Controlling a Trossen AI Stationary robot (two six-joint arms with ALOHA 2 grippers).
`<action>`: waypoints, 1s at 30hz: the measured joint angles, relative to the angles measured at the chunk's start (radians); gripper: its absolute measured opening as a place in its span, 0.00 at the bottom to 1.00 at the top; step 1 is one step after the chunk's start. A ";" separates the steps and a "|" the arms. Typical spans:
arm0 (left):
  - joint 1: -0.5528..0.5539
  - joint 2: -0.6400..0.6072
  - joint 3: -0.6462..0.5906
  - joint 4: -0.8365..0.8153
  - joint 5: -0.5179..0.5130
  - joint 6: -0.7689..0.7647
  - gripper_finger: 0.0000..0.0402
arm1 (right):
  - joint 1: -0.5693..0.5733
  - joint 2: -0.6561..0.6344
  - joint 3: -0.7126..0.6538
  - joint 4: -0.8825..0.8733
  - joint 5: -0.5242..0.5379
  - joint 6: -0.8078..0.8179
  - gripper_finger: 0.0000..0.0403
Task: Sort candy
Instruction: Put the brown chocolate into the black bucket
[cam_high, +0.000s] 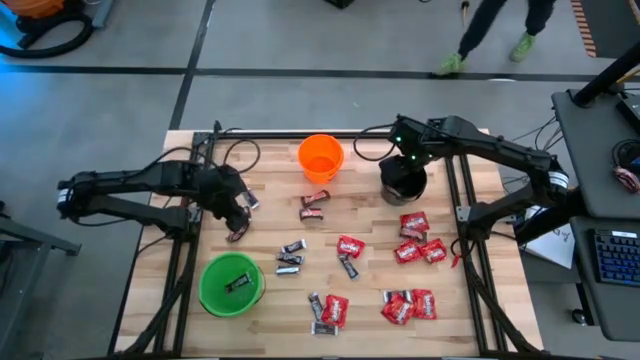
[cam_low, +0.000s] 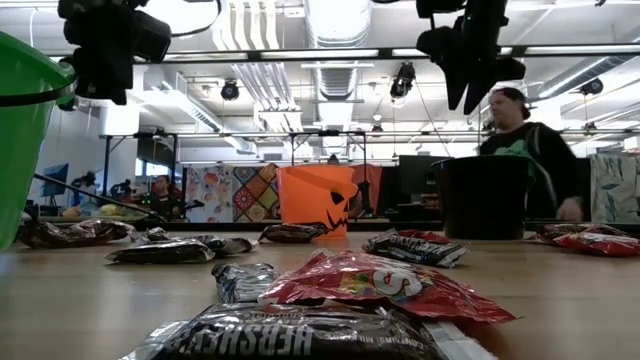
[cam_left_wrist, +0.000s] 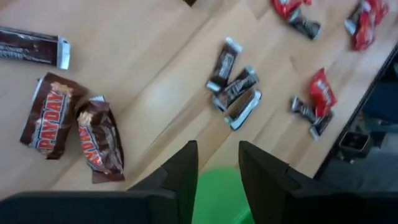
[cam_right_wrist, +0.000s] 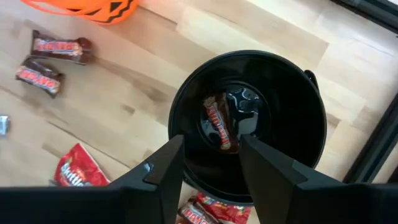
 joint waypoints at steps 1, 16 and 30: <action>0.000 0.008 0.000 -0.007 0.001 0.001 0.27 | 0.000 -0.005 0.000 0.000 -0.001 0.000 0.37; 0.014 0.239 0.000 -0.077 -0.072 -0.108 0.57 | 0.000 0.006 0.000 0.000 0.002 -0.059 0.37; 0.014 0.410 -0.003 -0.064 -0.221 0.012 0.63 | 0.000 -0.002 0.000 -0.008 0.002 -0.055 0.37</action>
